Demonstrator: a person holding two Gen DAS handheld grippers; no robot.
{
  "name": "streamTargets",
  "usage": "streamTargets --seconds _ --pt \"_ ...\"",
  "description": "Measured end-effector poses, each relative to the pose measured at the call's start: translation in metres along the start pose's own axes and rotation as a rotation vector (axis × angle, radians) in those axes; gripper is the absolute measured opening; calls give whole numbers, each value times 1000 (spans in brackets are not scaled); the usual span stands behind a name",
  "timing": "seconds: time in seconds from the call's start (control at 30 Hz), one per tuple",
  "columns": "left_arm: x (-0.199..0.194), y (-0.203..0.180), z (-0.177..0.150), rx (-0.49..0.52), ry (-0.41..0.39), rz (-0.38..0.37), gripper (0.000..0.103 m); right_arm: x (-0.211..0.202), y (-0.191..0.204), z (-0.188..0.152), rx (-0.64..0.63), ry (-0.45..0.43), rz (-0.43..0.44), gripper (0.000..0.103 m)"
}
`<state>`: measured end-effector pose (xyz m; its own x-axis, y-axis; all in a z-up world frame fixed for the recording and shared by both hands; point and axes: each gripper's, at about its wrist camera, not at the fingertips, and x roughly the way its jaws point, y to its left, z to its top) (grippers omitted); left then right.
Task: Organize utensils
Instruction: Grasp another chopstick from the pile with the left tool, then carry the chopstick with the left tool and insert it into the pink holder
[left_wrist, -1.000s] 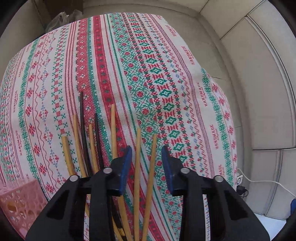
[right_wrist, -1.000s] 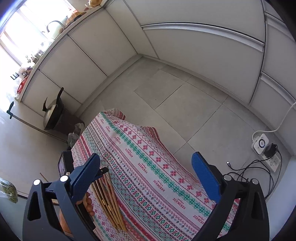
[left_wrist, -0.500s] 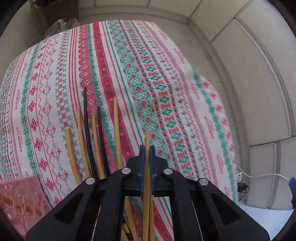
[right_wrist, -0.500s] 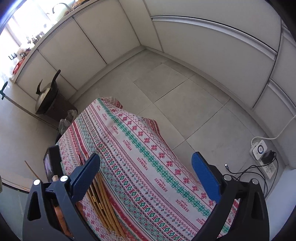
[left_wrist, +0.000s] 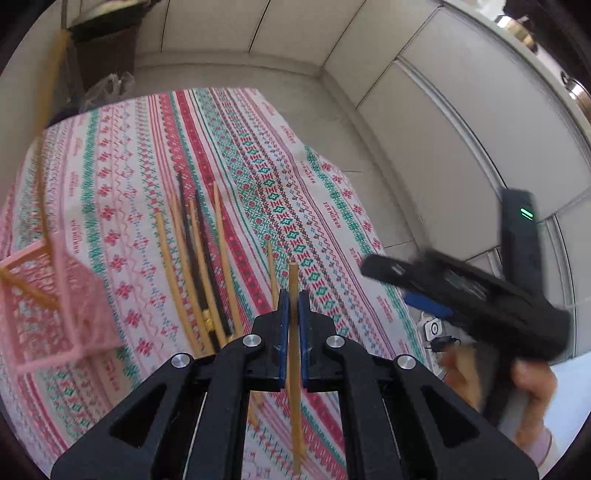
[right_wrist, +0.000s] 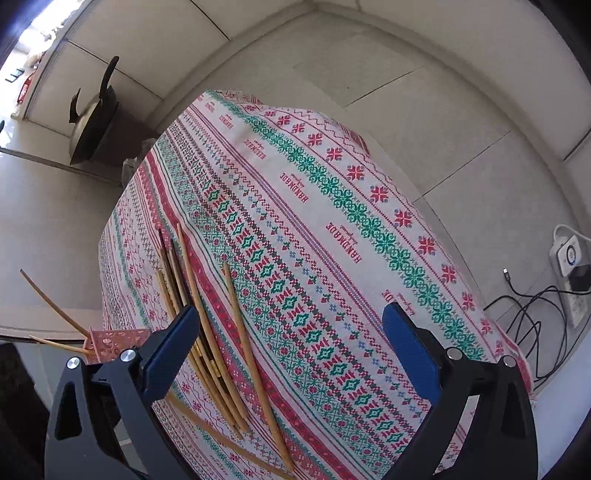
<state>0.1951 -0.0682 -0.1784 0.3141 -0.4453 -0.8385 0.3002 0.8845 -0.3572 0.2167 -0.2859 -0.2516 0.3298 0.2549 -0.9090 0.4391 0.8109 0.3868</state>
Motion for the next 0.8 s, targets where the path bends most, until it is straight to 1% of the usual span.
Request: streamTargets --seconds 0.07,0.13,0.23,0.27,0.37,0.4,0.43,0.47,0.5,0.57,0.6,0.73,0.8 --pt "-24 0 -14 13 -36 13 4 10 12 -2 -37 -24 -43 96" --pt "-46 4 -27 13 -65 22 4 25 29 -5 -103 -42 -100 96" --pt "-77 7 -45 21 -123 51 4 51 48 -11 -166 -35 -159 95" --pt "-86 9 -48 23 -139 55 4 59 54 -14 -182 -33 -168 91" --pt "-109 13 -62 26 -185 64 4 88 75 -24 -265 10 -225 71" --pt "-114 15 -64 25 -196 62 4 90 85 -29 -321 -42 -275 55" --pt "-120 16 -65 25 -207 61 4 92 94 -35 -377 -72 -313 49" --pt "-125 17 -66 24 -217 61 4 91 100 -39 -415 -89 -292 19" --pt "-128 18 -66 23 -228 62 4 91 103 -41 -424 -68 -273 6" --pt "-136 23 -66 9 -246 57 4 86 98 -40 -371 -37 -232 6" --pt "-139 26 -66 2 -254 53 4 79 93 -39 -341 -41 -200 6" --pt "-154 28 -69 -5 -287 43 4 34 83 -39 -315 -107 -119 6" --pt "-161 27 -71 -9 -305 42 4 3 77 -41 -300 -139 -63 6"
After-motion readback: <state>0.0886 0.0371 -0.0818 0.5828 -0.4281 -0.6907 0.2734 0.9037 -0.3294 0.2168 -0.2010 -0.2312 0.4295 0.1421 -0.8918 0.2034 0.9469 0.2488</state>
